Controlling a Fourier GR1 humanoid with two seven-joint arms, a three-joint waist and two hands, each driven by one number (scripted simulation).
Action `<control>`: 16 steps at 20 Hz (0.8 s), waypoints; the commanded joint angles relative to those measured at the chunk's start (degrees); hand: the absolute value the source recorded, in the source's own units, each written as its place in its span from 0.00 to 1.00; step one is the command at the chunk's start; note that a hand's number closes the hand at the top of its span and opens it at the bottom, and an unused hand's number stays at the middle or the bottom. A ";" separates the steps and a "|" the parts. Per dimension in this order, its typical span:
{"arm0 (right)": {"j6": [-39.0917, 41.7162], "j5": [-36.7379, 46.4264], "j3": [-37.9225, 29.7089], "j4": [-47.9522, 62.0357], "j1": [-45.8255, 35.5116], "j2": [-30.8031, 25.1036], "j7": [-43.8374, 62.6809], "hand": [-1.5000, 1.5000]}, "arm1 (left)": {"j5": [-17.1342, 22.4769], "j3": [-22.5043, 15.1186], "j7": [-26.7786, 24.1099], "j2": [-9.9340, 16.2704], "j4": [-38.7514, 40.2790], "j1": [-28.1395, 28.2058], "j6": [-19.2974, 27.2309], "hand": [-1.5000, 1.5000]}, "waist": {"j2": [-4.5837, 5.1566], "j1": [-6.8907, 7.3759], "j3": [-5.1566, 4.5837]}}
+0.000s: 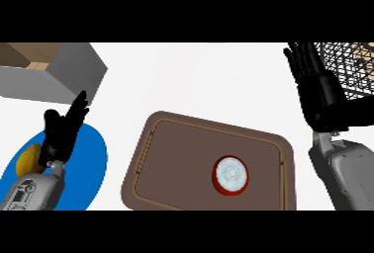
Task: Pick the can from the tray and place it in the tiered basket
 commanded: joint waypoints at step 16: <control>-16.78 39.52 31.45 -21.43 20.37 3.70 11.62 0.00 | 9.18 3.28 0.17 0.27 -12.78 8.76 -7.54 0.50 | -0.84 0.32 -1.58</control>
